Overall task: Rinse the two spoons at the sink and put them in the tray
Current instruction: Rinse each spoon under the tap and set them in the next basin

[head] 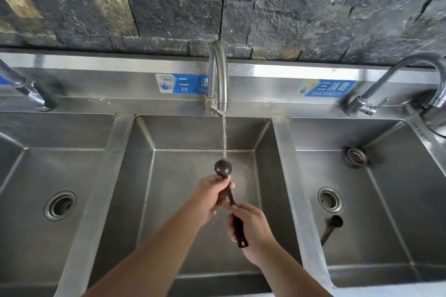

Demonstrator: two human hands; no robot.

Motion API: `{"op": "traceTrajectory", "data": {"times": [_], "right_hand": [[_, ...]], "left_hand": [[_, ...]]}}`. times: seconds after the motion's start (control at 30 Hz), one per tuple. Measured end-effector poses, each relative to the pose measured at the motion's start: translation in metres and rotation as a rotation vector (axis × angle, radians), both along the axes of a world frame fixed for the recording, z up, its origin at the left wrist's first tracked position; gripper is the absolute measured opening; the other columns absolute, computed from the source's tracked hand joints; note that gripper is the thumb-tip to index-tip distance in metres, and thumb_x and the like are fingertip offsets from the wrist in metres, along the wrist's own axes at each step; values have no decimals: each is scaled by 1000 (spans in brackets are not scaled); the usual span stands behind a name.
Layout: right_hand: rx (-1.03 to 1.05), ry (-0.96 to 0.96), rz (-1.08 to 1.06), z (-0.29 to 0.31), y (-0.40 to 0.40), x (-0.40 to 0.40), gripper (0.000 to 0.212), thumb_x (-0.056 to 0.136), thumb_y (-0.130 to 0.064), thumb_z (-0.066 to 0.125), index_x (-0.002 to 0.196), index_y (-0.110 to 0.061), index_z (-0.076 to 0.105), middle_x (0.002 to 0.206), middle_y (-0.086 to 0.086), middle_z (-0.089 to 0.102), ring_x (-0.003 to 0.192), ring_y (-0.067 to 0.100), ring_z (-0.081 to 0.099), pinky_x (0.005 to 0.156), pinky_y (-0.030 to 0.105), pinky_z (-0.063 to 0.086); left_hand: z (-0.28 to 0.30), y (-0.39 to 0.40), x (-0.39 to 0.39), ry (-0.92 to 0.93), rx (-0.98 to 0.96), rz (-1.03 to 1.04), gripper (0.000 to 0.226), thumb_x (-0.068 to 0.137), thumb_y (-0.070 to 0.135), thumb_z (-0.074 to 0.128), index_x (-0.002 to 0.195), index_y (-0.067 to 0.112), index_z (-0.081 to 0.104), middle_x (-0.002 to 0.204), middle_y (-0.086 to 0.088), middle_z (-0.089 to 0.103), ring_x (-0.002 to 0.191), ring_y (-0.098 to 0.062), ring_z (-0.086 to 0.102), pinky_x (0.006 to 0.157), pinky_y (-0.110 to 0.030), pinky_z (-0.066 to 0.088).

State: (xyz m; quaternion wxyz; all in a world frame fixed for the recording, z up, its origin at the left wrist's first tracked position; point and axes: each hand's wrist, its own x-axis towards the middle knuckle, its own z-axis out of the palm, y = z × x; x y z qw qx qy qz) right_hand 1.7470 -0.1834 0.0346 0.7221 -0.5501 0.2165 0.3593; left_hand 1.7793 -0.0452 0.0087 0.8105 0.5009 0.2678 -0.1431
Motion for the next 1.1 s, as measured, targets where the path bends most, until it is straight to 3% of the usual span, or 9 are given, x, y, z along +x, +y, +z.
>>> {"op": "traceTrajectory", "data": {"times": [0.17,0.27,0.43,0.7,0.8,0.87,0.93,1.03,1.1], "right_hand": [[49,-8,-57,2,8,18,24,94,-2,43,97,7,65,60,14,57,44,20,47,39,25,35],[113,-62,-49,11,18,43,25,94,-1,41,98,3,65,61,12,56,41,18,47,37,21,34],[224,-121,-11,24,34,83,22,97,-5,41,103,-4,62,65,9,58,43,15,50,38,20,36],[405,-162,45,44,58,129,31,99,-13,37,92,-10,67,65,1,63,52,10,59,45,18,41],[438,-195,95,57,67,144,33,98,-15,37,88,-13,69,67,-1,63,55,9,58,48,18,36],[435,-236,140,67,74,152,32,96,-15,39,84,-15,68,65,-3,62,55,8,57,53,21,28],[398,-250,162,76,80,160,27,95,-13,40,85,-14,65,62,-4,63,55,7,58,57,24,23],[386,-227,157,81,86,167,19,96,-11,40,93,-10,59,63,-2,65,57,8,60,58,25,26],[390,-220,156,79,87,166,19,98,-14,41,95,-11,60,65,-3,65,59,8,60,60,25,29]], "left_hand": [[10,1,5,0,63,-35,18,93,3,52,100,10,67,78,0,76,50,-11,64,45,-20,36],[28,11,19,-65,80,-49,21,93,-1,51,98,11,68,84,-3,75,59,-12,67,51,-25,34],[53,30,48,-205,114,-65,21,92,-4,50,93,8,67,89,-17,65,59,-23,54,56,-33,33],[82,52,89,-318,82,-8,16,92,-1,53,96,6,67,82,-13,66,42,-19,52,37,-28,47],[95,60,101,-303,116,22,23,93,2,54,114,-2,61,66,-11,61,45,-20,50,39,-29,45],[101,67,107,-297,90,73,31,92,3,55,123,1,57,67,-11,59,47,-19,50,39,-29,44],[108,72,112,-302,52,117,28,91,2,56,119,5,59,67,-9,59,47,-18,49,39,-28,42],[113,78,116,-336,18,142,17,92,3,55,100,12,67,63,-2,65,46,-15,49,39,-26,40],[111,80,114,-348,16,139,17,93,4,54,102,12,66,66,-1,67,47,-15,49,39,-26,41]]}}
